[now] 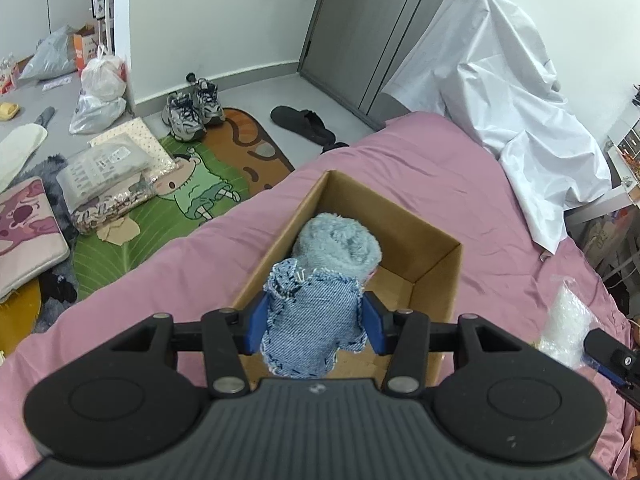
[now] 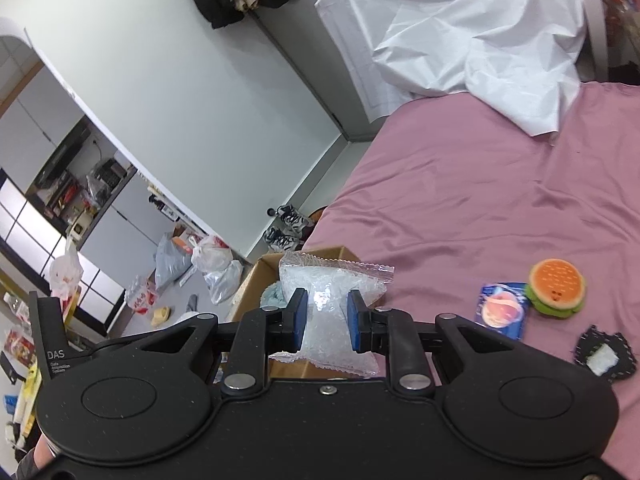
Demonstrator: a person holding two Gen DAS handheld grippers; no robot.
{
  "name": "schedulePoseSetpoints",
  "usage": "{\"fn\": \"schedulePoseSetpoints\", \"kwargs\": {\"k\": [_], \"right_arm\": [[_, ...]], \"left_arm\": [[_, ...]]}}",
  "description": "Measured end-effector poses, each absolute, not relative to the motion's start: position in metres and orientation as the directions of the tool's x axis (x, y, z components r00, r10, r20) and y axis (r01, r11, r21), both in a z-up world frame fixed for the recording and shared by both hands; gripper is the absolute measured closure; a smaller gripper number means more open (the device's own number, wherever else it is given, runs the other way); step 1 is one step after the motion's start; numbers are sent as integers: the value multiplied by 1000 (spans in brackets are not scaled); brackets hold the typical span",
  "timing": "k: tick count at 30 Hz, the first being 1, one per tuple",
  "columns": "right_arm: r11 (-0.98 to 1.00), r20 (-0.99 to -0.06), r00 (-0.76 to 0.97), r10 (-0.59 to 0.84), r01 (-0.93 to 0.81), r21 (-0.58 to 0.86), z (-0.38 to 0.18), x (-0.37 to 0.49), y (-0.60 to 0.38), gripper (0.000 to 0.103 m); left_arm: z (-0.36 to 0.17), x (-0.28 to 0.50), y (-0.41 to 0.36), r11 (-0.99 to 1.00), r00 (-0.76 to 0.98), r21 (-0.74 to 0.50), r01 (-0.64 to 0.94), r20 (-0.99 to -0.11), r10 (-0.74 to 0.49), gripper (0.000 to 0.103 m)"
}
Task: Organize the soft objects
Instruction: 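Drop the denim piece and clear bag into the box, opening both tools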
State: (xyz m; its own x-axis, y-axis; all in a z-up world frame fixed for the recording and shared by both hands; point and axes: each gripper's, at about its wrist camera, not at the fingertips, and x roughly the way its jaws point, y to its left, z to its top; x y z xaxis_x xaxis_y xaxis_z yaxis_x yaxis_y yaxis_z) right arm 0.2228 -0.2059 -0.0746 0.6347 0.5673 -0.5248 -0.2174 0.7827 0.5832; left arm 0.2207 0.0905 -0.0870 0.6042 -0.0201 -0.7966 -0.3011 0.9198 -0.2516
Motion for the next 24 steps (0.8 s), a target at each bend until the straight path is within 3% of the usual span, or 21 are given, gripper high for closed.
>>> {"fn": "schedulePoseSetpoints", "kwargs": {"k": [10, 19, 24], "right_arm": [[787, -522, 632, 573, -246, 566, -75, 233, -174, 82], [792, -517, 637, 572, -264, 551, -74, 242, -150, 82], [799, -516, 647, 562, -264, 540, -73, 244, -142, 82]], "left_arm": [[-104, 235, 103, 911, 587, -277, -305, -808, -49, 52], [-104, 238, 115, 907, 590, -279, -316, -806, -42, 33], [-104, 239, 119, 908, 584, -283, -310, -810, -53, 32]]}}
